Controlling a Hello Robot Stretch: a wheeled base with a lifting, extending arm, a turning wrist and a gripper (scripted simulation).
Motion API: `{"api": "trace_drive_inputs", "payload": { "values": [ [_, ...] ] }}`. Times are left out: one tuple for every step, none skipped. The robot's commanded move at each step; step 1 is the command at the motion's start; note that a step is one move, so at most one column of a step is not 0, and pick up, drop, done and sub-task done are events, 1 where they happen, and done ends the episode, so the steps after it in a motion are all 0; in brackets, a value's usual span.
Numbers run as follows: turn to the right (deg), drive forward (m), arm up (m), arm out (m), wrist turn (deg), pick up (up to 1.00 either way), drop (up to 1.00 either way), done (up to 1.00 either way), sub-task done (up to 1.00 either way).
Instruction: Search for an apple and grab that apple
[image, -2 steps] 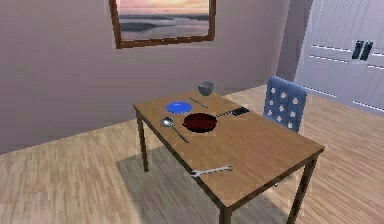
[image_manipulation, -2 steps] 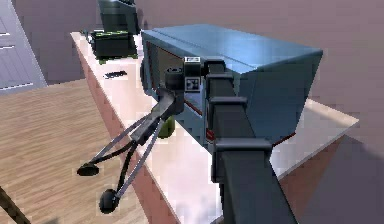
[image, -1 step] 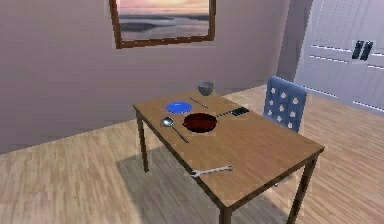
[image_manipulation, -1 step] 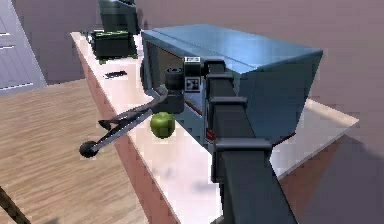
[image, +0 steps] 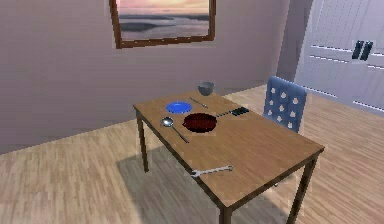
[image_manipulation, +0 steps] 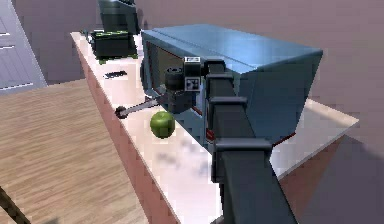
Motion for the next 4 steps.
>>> {"api": "trace_drive_inputs", "payload": {
  "values": [
    [0.0, 0.0, 0.0, 0.0, 21.0, 0.0, 0.0, 0.0, 0.0],
    [0.0, 0.0, -0.1, 0.0, 0.0, 0.0, 0.0, 0.0, 0.0],
    [0.0, 0.0, 0.0, 0.0, 0.0, 1.0, 0.0, 0.0, 0.0],
    [0.0, 0.0, 0.1, 0.0, 0.0, 0.0, 0.0, 0.0, 0.0]
  ]
}}
